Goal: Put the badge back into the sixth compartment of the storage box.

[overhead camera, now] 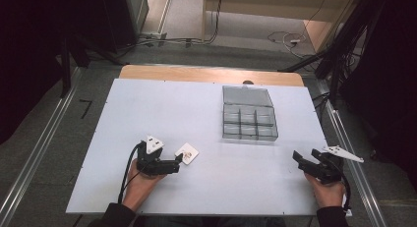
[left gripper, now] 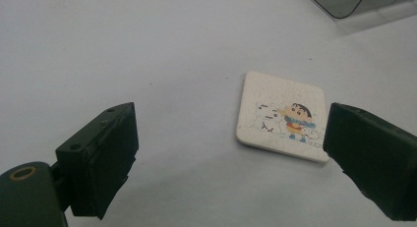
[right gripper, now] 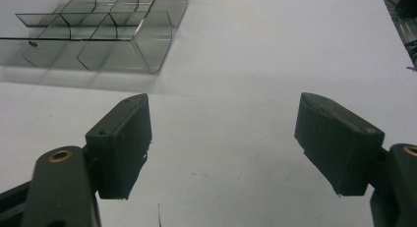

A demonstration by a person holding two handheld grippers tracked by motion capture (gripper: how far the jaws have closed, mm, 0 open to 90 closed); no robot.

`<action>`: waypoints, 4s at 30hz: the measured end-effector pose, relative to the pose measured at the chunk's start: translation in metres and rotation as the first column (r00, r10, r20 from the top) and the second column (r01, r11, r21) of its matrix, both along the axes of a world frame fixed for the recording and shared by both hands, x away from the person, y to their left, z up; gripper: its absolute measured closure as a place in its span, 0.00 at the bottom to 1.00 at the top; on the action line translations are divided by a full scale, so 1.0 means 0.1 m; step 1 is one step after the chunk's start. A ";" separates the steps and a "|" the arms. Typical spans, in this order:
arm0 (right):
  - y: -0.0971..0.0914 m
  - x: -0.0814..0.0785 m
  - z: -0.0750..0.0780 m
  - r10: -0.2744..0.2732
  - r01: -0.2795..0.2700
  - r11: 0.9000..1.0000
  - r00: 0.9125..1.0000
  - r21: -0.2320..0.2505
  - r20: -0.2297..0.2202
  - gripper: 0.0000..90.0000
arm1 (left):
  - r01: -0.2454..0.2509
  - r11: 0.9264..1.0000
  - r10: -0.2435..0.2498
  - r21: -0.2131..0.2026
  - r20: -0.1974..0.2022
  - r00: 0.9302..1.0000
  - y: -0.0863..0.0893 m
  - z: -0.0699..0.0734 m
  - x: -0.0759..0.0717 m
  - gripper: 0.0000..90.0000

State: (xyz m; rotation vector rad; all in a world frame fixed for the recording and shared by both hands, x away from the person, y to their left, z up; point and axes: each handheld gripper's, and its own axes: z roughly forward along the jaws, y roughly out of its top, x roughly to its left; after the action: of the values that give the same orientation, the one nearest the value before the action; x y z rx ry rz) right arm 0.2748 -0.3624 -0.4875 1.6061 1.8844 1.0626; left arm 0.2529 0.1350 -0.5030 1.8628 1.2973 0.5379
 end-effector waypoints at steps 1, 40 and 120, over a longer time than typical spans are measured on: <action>0.00 0.00 0.00 0.000 0.000 1.000 1.000 0.000 0.000 0.22 | 0.002 1.000 -0.002 0.000 -0.001 1.000 -0.01 0.00 0.00 0.08; 0.00 0.00 0.00 0.006 -0.006 1.000 1.000 0.002 -0.005 0.22 | 0.125 0.982 -0.113 0.139 -0.091 0.989 -0.41 -0.07 0.16 0.20; 0.29 -0.01 0.15 0.096 -0.097 0.991 0.995 0.094 0.010 0.18 | 0.225 0.973 -0.224 0.042 -0.024 0.974 -0.92 0.23 0.13 0.38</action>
State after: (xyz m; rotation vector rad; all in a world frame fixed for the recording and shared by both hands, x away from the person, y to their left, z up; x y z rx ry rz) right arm 0.2738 -0.3331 -0.4722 1.5747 1.9516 1.2127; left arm 0.2659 0.0427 -0.4805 2.0240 1.0749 0.4325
